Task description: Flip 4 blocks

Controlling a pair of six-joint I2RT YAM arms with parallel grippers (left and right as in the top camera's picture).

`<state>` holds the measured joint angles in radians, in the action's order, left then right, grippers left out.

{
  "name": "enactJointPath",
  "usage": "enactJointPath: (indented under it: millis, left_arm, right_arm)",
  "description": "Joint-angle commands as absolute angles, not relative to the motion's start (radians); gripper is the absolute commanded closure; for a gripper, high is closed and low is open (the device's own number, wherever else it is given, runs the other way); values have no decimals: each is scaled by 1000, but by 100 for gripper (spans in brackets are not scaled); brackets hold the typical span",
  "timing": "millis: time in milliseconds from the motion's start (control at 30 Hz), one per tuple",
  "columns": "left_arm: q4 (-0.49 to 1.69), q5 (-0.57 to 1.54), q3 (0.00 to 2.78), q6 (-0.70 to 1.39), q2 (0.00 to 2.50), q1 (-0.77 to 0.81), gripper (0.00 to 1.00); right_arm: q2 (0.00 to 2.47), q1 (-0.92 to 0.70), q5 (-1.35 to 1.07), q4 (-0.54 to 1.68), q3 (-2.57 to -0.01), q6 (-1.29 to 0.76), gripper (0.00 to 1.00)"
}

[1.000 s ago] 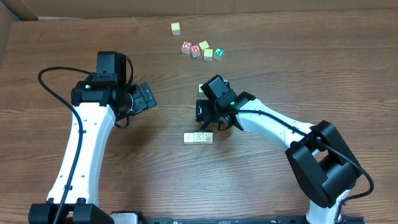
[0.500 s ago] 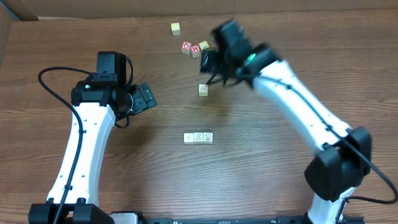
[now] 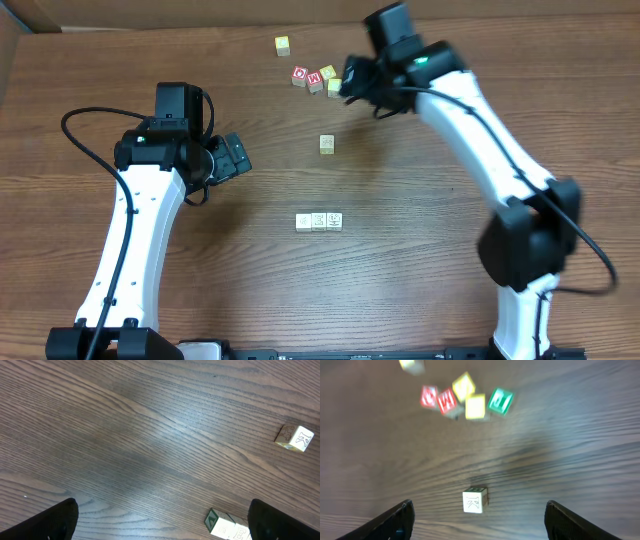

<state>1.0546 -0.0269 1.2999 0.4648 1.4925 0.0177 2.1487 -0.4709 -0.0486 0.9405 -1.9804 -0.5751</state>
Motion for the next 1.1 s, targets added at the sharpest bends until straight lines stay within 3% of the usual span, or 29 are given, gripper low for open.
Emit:
enactJointPath:
  millis: [0,333,600,733,1067]
  left_arm:
    - [1054,-29,1311,460,1492,14,0]
    - [1054,-29,1311,460,1492,14,0]
    - [1054,-29,1311,460,1492,14,0]
    - [1054,-29,1311,460,1492,14,0]
    - [1054,-29,1311,460,1492,14,0]
  right_arm:
    - [2237,-533,-60,899,-1987,-567,16]
    - [2365,-612,61,828,-1982,-567,14]
    - [2368,-601,59,855,-1985,-568,46]
    - [2368,-594,59,892,-1984,-567,39]
    - [2368,-602,62,877,-1935,-568,41]
